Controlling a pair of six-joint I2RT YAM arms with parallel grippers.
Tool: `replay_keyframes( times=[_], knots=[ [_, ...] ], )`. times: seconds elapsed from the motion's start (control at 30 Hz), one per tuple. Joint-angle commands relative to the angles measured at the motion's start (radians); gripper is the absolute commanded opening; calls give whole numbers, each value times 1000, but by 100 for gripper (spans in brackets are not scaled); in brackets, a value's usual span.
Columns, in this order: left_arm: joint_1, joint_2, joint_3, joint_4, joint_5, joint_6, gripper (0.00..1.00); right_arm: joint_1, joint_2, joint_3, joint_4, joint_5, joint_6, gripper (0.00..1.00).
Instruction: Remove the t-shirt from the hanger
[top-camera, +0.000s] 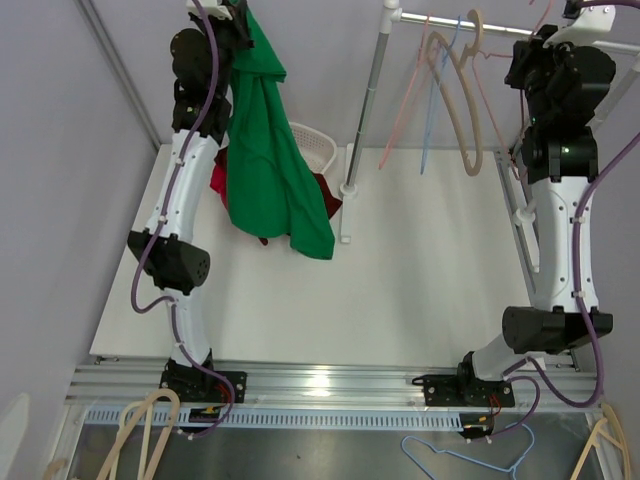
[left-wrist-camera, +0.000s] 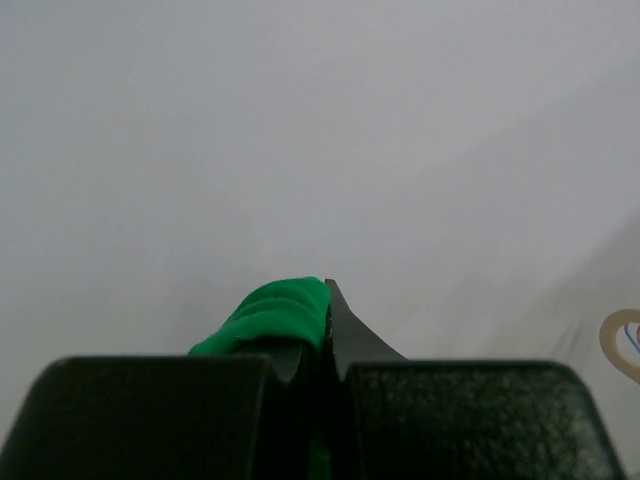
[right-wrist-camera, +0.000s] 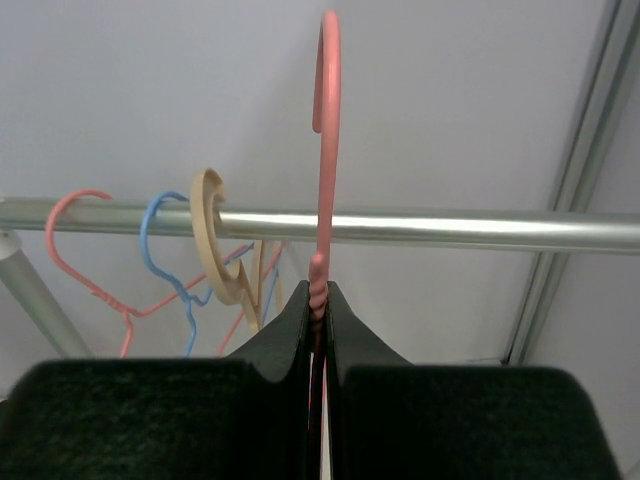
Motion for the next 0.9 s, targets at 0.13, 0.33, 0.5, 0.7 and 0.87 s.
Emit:
replay_keyframes(
  times=[0.13, 0.33, 0.5, 0.7, 0.87],
  knots=[
    [27, -9, -64, 43, -53, -1, 1, 1, 79, -14, 124, -65, 17, 0],
    [36, 142, 33, -370, -58, -175, 1, 3, 127, 4, 178, -105, -7, 0],
    [37, 122, -142, -502, -44, -311, 1, 3, 153, 44, 156, -110, -21, 0],
    [30, 151, -197, -598, 100, -416, 1, 3, 127, -26, 187, -113, -6, 0],
    [22, 113, -289, -546, 149, -417, 2, 3, 119, -46, 175, -108, 0, 0]
  ],
)
